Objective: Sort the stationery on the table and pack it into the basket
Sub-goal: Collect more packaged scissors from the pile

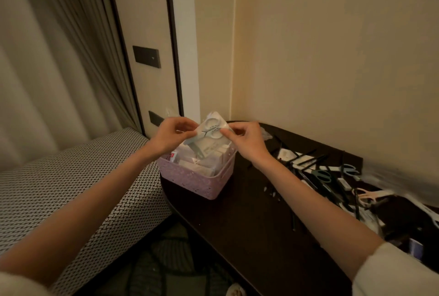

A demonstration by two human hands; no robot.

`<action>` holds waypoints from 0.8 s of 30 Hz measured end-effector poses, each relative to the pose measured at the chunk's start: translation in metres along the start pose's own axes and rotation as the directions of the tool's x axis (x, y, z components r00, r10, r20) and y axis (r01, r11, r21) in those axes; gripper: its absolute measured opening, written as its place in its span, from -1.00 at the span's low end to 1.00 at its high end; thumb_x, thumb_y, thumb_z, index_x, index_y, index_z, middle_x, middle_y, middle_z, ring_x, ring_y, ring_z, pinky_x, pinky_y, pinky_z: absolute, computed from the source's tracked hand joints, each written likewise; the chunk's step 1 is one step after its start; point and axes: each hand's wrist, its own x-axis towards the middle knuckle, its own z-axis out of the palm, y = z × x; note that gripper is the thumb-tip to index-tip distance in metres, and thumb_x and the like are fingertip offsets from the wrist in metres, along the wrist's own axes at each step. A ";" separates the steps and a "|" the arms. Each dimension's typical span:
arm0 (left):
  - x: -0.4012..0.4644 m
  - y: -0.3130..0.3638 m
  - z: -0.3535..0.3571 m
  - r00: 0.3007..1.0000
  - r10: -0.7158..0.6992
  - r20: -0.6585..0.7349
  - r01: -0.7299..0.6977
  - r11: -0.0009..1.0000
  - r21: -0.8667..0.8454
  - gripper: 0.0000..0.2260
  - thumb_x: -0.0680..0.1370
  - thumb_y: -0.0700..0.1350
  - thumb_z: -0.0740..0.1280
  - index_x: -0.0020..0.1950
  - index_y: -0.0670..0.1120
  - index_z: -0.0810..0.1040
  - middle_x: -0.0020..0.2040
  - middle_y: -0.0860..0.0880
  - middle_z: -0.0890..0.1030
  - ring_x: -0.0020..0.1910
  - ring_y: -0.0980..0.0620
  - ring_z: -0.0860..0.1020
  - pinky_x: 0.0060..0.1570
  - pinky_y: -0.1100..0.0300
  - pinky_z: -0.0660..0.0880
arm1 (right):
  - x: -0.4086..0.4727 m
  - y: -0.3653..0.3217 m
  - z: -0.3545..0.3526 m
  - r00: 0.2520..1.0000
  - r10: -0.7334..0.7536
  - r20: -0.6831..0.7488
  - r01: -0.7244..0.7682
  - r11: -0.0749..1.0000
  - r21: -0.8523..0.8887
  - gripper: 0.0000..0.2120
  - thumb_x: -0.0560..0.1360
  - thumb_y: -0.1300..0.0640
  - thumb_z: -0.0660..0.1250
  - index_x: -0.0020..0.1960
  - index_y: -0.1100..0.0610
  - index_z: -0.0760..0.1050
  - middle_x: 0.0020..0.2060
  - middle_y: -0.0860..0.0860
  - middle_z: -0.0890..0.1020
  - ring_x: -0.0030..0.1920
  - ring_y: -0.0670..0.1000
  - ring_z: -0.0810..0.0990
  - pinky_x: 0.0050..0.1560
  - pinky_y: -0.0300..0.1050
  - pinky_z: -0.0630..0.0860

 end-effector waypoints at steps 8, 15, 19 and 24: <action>0.026 -0.059 0.001 0.997 0.017 0.076 -0.036 0.966 0.256 -0.85 0.52 -0.35 0.35 0.04 -0.24 0.66 -0.06 -0.05 0.65 -0.11 0.14 0.57 -0.04 0.45 0.48 | 0.021 0.027 0.061 0.943 0.268 0.197 -0.212 0.940 -0.266 -0.78 0.38 0.20 0.49 -0.24 0.38 0.59 -0.29 0.26 0.64 -0.32 0.00 0.51 -0.31 -0.14 0.39; 0.044 -0.074 0.008 0.924 0.013 0.381 -0.210 0.851 0.481 -0.84 0.52 -0.30 0.37 0.06 -0.18 0.68 0.02 -0.10 0.69 -0.08 0.09 0.59 -0.02 0.35 0.42 | 0.022 0.038 0.084 0.909 0.312 0.277 -0.114 0.824 -0.555 -0.76 0.48 0.22 0.34 0.12 0.26 0.48 0.08 0.15 0.55 0.11 0.15 0.53 0.06 0.02 0.50; 0.044 -0.079 0.015 0.912 -0.024 0.410 -0.226 0.805 0.549 -0.83 0.50 -0.29 0.39 0.03 -0.13 0.70 -0.03 -0.05 0.71 -0.15 0.11 0.58 0.05 0.26 0.47 | 0.021 0.051 0.093 0.910 0.309 0.276 -0.088 0.795 -0.600 -0.76 0.51 0.27 0.28 0.17 0.25 0.41 0.13 0.18 0.53 0.17 0.19 0.50 0.08 0.01 0.42; 0.037 -0.092 0.022 0.956 -0.024 0.291 -0.171 0.763 0.624 -0.88 0.42 -0.14 0.49 -0.05 -0.05 0.71 -0.10 0.02 0.70 -0.03 0.06 0.59 0.02 0.13 0.52 | 0.019 0.059 0.094 0.942 0.199 0.270 0.041 0.730 -0.682 -0.84 0.51 0.32 0.25 0.08 0.24 0.49 0.09 0.18 0.56 0.15 0.18 0.52 0.10 0.01 0.44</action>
